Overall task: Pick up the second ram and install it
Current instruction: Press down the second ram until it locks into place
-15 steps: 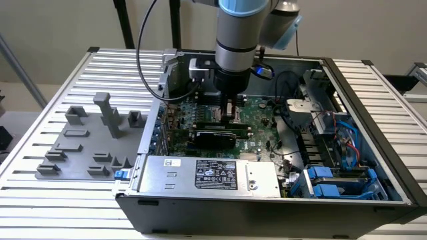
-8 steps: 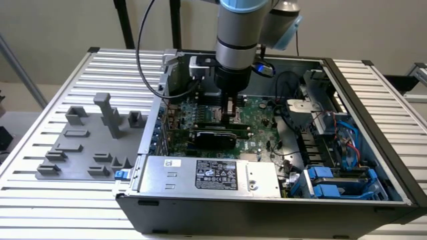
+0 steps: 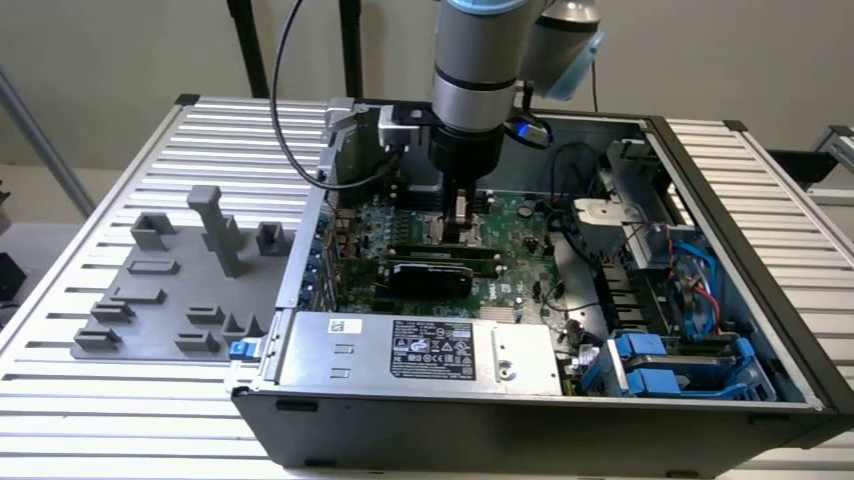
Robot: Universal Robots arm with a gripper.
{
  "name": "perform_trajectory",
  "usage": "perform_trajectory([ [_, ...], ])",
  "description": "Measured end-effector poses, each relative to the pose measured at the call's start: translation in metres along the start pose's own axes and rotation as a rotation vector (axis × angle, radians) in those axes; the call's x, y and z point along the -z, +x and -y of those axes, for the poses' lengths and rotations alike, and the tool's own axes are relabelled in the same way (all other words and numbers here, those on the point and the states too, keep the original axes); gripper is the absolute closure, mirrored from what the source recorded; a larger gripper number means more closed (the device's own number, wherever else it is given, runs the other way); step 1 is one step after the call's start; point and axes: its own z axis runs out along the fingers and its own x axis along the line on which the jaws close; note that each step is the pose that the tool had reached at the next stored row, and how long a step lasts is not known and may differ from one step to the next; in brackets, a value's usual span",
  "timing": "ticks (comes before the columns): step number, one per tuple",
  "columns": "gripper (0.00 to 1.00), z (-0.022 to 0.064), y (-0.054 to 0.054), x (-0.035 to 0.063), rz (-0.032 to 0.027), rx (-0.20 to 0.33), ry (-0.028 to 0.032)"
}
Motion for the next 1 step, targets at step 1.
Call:
perform_trajectory([
  [1,1.00,0.0000,0.0000,0.0000,0.0000,0.000,0.0000],
])
